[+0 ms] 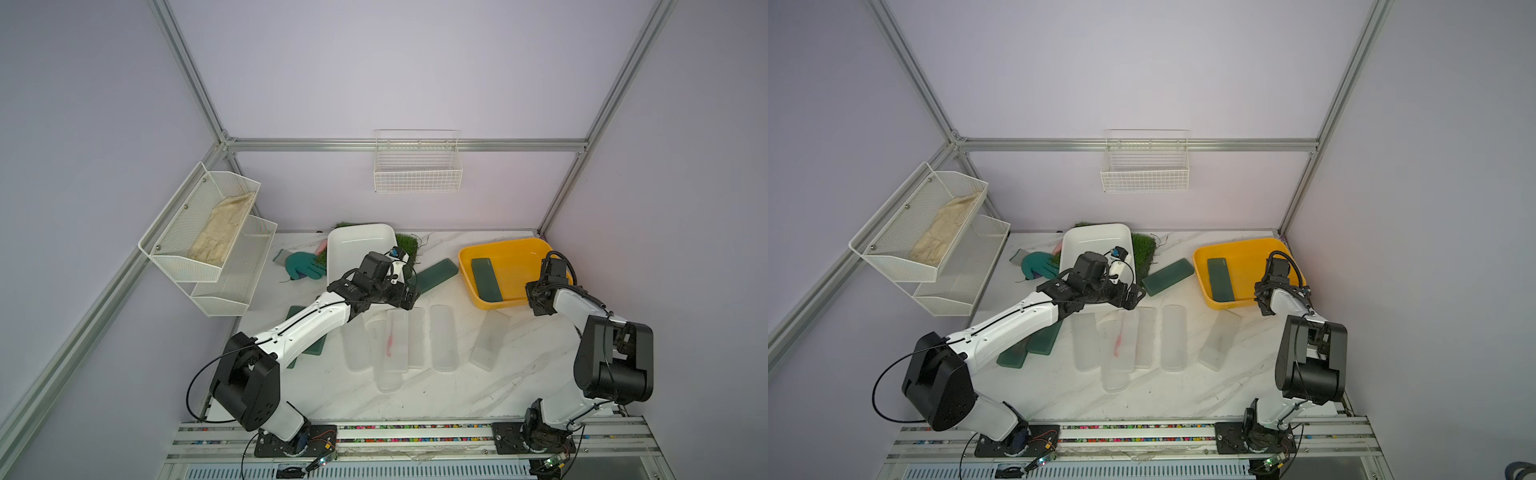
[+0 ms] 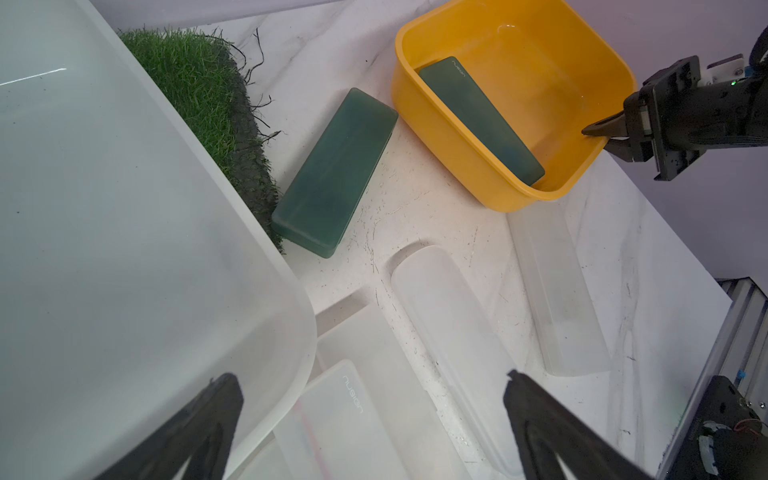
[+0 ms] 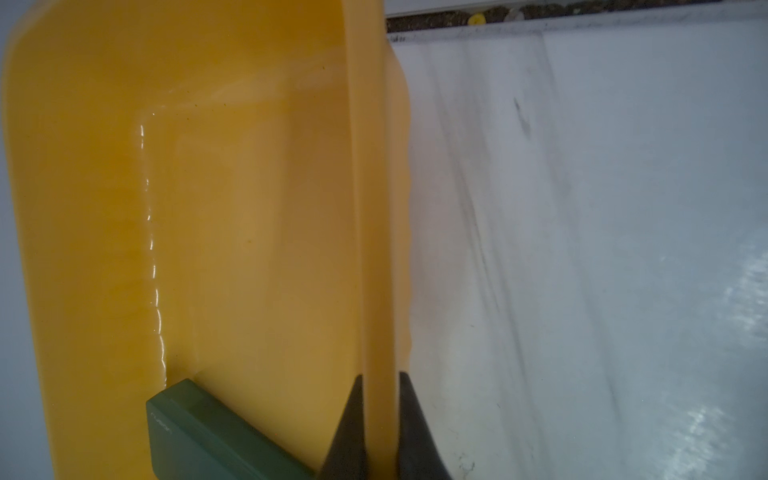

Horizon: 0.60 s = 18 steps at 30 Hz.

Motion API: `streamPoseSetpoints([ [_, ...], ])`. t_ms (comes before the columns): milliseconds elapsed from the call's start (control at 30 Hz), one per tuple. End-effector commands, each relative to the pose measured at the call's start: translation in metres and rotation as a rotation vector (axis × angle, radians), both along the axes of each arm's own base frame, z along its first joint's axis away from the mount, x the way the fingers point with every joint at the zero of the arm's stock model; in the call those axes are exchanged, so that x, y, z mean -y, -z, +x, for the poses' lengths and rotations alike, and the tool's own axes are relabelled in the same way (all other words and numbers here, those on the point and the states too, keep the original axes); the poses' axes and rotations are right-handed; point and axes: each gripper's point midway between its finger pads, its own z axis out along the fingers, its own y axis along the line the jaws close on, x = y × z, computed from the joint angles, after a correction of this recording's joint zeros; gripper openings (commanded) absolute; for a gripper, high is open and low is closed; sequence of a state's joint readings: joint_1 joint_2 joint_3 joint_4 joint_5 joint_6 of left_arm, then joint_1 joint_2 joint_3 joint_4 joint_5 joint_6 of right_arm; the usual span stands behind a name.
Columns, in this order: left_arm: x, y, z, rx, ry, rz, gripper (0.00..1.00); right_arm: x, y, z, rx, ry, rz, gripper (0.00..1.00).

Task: Place the pencil cases by color into the storage box
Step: Adjust the storage box at the corner of the board.

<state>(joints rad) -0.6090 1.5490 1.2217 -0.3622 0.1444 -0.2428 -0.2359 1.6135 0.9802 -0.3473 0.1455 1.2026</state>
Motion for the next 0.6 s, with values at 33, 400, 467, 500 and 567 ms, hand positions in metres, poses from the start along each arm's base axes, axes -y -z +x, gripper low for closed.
streamPoseSetpoints([
  [33,0.008,-0.037,0.017,0.084,0.007,-0.033,1.00,0.006,-0.018,0.023,0.126,0.063,0.027,0.08],
  [400,0.013,-0.039,0.029,0.103,0.042,0.023,1.00,-0.001,-0.038,0.039,0.143,-0.025,-0.037,0.67],
  [467,0.012,-0.043,0.030,0.111,0.046,0.027,1.00,-0.006,-0.055,0.045,0.152,-0.062,-0.086,0.74],
  [500,0.011,-0.046,0.030,0.114,0.050,0.031,1.00,-0.011,-0.066,0.048,0.156,-0.086,-0.118,0.77],
  [567,0.006,-0.052,0.030,0.124,0.052,0.038,1.00,-0.026,-0.089,0.053,0.162,-0.140,-0.184,0.82],
])
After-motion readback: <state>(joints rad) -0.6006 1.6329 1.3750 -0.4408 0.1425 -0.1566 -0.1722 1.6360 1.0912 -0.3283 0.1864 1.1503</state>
